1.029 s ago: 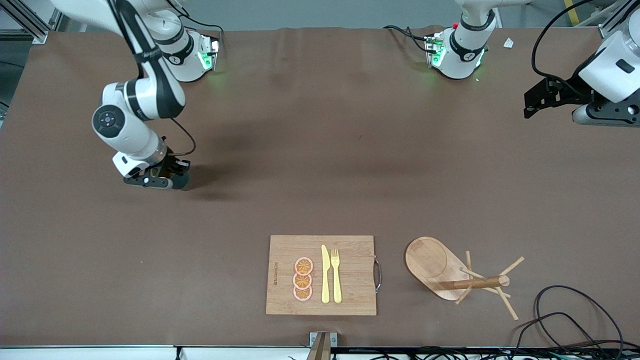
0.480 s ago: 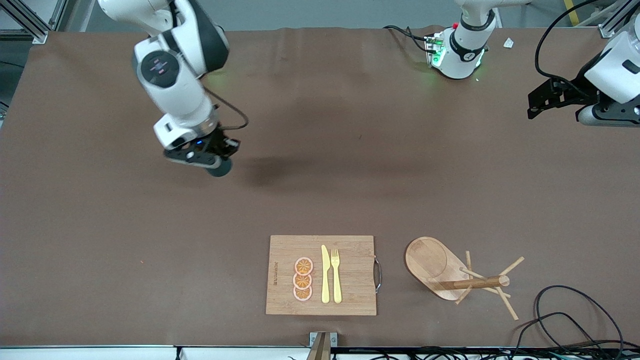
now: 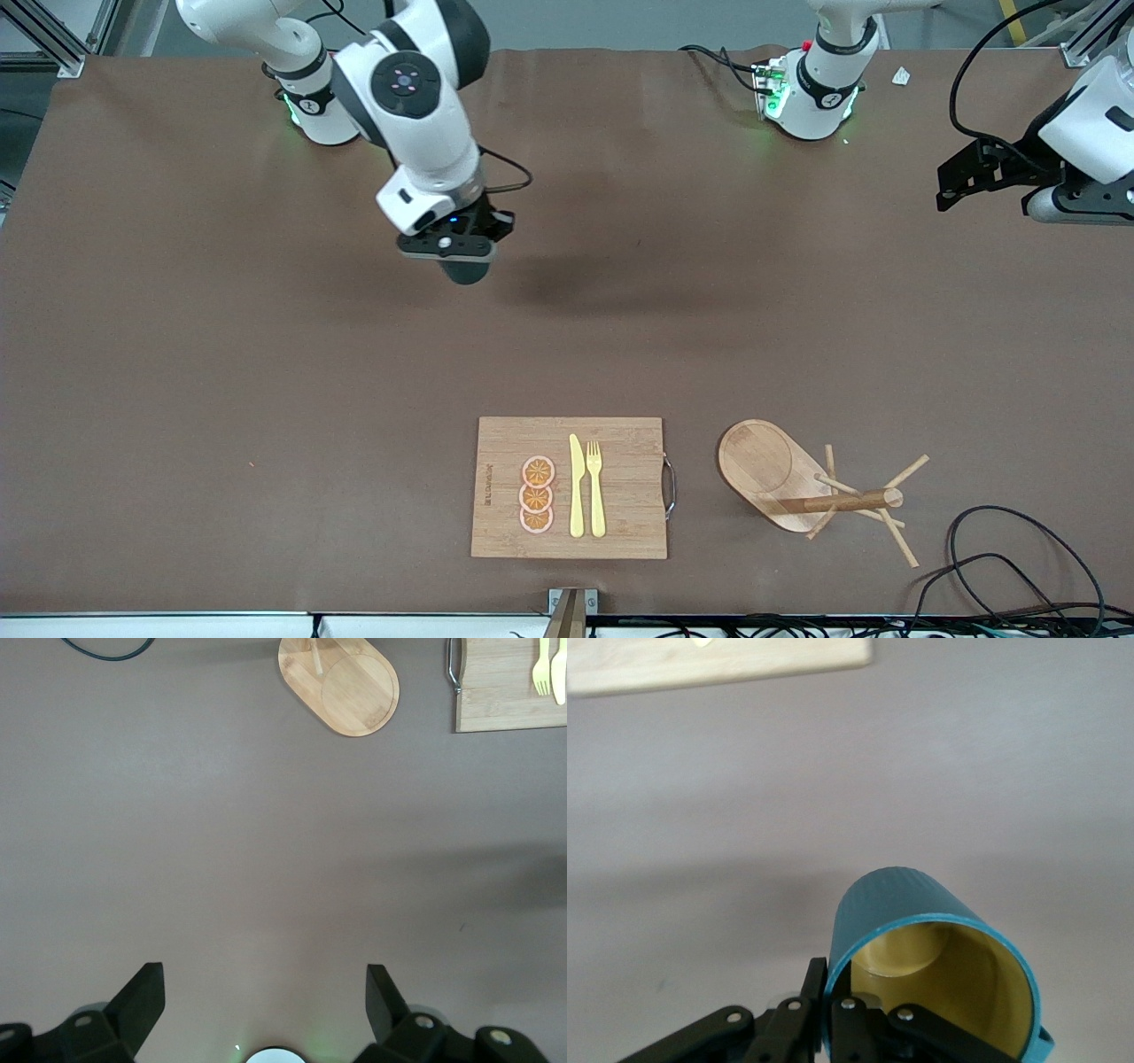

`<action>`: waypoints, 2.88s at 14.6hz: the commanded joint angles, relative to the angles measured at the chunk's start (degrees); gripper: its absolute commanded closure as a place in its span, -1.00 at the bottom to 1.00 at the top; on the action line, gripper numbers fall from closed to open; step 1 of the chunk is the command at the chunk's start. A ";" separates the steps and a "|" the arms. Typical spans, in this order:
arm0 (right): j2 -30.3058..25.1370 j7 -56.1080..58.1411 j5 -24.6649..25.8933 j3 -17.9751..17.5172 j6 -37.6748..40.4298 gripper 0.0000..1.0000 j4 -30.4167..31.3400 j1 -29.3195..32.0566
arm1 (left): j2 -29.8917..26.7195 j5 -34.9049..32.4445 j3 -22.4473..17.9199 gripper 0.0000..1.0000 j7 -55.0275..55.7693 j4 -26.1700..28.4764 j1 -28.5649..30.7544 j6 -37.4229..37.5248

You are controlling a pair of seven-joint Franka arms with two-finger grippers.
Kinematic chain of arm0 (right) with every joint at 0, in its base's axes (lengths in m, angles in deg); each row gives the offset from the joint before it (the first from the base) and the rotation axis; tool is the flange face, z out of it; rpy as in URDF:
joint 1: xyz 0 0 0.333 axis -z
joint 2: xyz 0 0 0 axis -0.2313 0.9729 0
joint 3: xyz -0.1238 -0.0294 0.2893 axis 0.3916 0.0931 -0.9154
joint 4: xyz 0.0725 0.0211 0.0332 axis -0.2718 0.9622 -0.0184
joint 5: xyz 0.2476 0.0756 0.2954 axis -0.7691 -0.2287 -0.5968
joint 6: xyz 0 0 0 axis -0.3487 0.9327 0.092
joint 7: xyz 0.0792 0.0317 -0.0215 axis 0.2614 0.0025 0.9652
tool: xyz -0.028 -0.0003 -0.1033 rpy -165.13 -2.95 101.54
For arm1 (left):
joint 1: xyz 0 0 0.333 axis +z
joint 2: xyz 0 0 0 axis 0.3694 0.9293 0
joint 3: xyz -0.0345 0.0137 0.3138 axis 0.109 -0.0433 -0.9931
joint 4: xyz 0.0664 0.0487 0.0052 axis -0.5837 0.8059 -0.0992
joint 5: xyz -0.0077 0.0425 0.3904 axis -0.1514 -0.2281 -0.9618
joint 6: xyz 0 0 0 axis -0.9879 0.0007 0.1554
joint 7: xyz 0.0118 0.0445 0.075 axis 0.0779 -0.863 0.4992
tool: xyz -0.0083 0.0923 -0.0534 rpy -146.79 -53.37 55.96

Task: Pass cup and hang on rack
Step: 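Lift the mug and carry it toward the table middle with the right gripper, then hold the mug with the right gripper while the left gripper approaches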

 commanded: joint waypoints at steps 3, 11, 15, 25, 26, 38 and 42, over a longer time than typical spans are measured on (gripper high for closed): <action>12.33 -0.92 -1.63 0.68 1.15 1.00 -12.96 -6.35 | 0.28 0.53 0.57 -1.00 0.60 -0.43 -0.31 1.07; 25.08 -12.15 -1.54 0.68 0.72 1.00 -24.84 -13.30 | 1.43 0.71 0.75 -1.00 0.69 -0.69 -1.63 0.81; 29.39 -19.28 -1.54 0.77 -5.24 1.00 -26.96 -14.71 | 1.43 0.62 0.75 -1.00 0.69 -0.78 -2.51 0.81; 33.96 -27.10 -1.81 0.95 -5.88 0.99 -28.36 -12.69 | 1.52 0.80 1.63 -1.00 0.69 -0.69 -1.98 0.81; 34.32 -28.25 -1.81 0.95 -5.79 0.99 -28.89 -12.60 | 1.52 0.80 1.54 -1.00 0.60 -0.78 -1.89 0.72; 35.02 -31.14 -3.48 0.86 -5.79 0.99 -29.07 -12.60 | 6.44 0.45 3.30 -1.00 6.13 -2.71 -6.45 -3.06; 35.11 -38.17 -3.56 0.95 -5.96 0.99 -29.07 -12.60 | 7.23 0.36 3.56 -1.00 9.92 -2.10 -9.36 -5.69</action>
